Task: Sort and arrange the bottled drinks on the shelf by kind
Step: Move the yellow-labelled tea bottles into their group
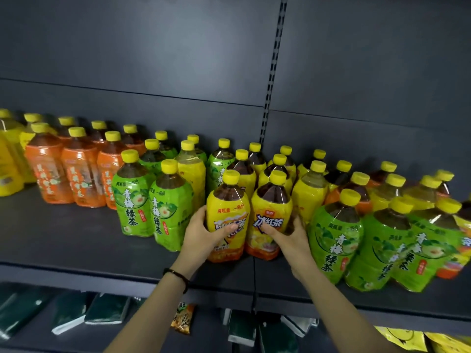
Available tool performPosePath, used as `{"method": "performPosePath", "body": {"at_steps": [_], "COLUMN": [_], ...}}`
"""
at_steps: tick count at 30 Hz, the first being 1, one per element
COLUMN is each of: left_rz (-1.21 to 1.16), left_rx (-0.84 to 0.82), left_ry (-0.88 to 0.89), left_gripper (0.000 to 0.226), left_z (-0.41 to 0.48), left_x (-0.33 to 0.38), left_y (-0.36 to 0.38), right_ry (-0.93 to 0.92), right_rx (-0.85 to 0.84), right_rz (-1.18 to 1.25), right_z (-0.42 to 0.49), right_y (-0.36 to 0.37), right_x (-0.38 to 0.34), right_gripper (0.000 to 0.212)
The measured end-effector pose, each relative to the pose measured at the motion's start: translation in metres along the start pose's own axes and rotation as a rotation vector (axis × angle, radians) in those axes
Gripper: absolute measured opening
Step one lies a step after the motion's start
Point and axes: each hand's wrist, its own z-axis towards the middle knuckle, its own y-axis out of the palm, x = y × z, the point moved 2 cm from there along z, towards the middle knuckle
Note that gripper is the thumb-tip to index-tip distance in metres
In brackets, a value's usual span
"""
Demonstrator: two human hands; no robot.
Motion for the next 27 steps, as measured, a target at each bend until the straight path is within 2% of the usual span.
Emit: {"method": "performPosePath", "body": {"at_steps": [6,10,13,15,17,19,21,23,25,27], "left_rz": [-0.052,-0.111,-0.106,-0.036,0.165,0.387,0.462,0.397,0.348,0.362], "left_rx": [0.082,0.124,0.081,0.023,-0.002,0.102,0.411,0.733,0.808,0.703], "left_ry": [-0.055,-0.095,-0.097,-0.085,-0.035,0.051,0.117,0.182,0.154,0.062], "left_gripper": [0.089,0.079,0.075,0.071,0.061,0.058,0.055,0.048,0.065,0.091], "left_z": [-0.034,-0.039,-0.034,-0.03,-0.027,-0.032,-0.041,-0.046,-0.036,-0.018], "left_x": [0.0,0.006,0.01,0.016,0.029,0.038,0.043,0.043,0.037,0.027], "left_y": [-0.006,0.006,0.015,0.021,0.021,0.009,-0.011,-0.031,-0.046,-0.054], "right_ry": [-0.069,-0.073,-0.078,-0.088,-0.096,-0.101,-0.085,-0.085,-0.077,-0.071], "right_rx": [-0.026,-0.041,-0.05,-0.041,-0.01,0.014,0.017,0.016,0.033,0.051], "right_rz": [0.031,0.043,0.045,0.035,0.004,-0.015,-0.024,-0.035,-0.049,-0.062], "right_z": [-0.024,-0.029,-0.028,-0.027,-0.027,-0.025,-0.026,-0.026,-0.025,-0.024], "right_y": [-0.002,-0.007,-0.012,-0.014,-0.014,-0.012,-0.012,-0.011,-0.011,-0.01], "right_x": [0.003,0.003,0.001,0.0,-0.002,-0.001,0.0,0.001,0.003,0.003], "right_gripper": [0.067,0.064,0.067,0.068,0.07,0.071,0.072,0.072,0.074,0.076]}}
